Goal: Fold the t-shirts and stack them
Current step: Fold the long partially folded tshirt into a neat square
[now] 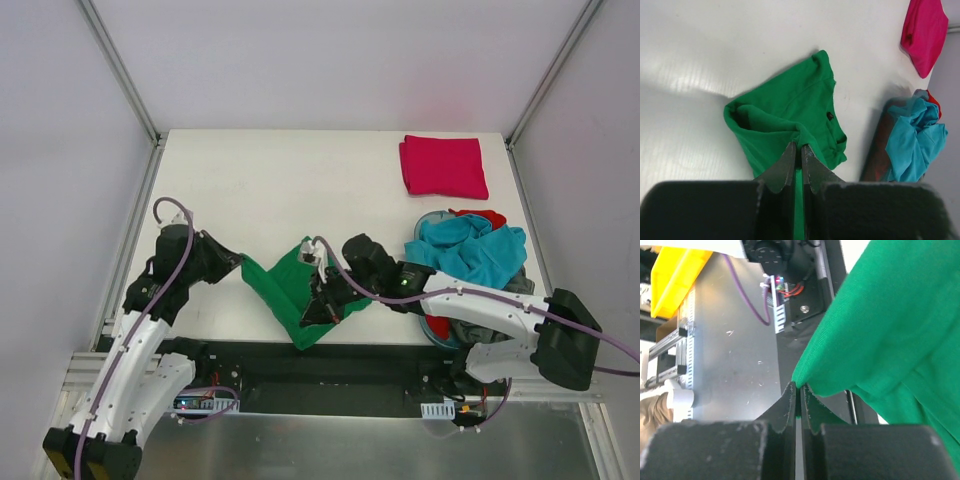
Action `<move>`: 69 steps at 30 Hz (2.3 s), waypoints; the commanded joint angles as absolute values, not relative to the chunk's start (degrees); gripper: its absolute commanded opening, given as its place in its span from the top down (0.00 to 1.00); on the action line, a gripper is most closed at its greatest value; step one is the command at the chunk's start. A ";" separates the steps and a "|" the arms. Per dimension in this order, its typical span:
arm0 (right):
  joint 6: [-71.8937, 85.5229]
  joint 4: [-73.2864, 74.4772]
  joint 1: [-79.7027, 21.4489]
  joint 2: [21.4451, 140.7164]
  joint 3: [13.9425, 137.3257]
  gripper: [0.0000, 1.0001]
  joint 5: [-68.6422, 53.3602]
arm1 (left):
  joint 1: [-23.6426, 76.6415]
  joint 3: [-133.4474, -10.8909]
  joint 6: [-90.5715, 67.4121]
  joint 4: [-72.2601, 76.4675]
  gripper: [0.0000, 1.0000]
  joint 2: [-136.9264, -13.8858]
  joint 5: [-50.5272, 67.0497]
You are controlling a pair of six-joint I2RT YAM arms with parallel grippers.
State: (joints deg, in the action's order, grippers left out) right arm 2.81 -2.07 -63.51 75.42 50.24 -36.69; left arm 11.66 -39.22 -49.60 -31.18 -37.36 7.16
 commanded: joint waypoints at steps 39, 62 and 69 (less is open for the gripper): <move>9.75 7.38 -40.08 65.65 34.80 0.98 -20.39 | 27.33 -72.25 -43.07 -13.62 1.00 -99.40 8.78; 18.90 15.55 -39.37 68.72 35.59 0.85 -12.75 | 27.42 -74.70 -37.71 -13.71 0.75 -104.23 15.73; 14.60 23.54 -39.37 68.30 42.00 0.25 -3.44 | 27.51 -77.61 -33.49 -13.71 0.27 -103.37 23.21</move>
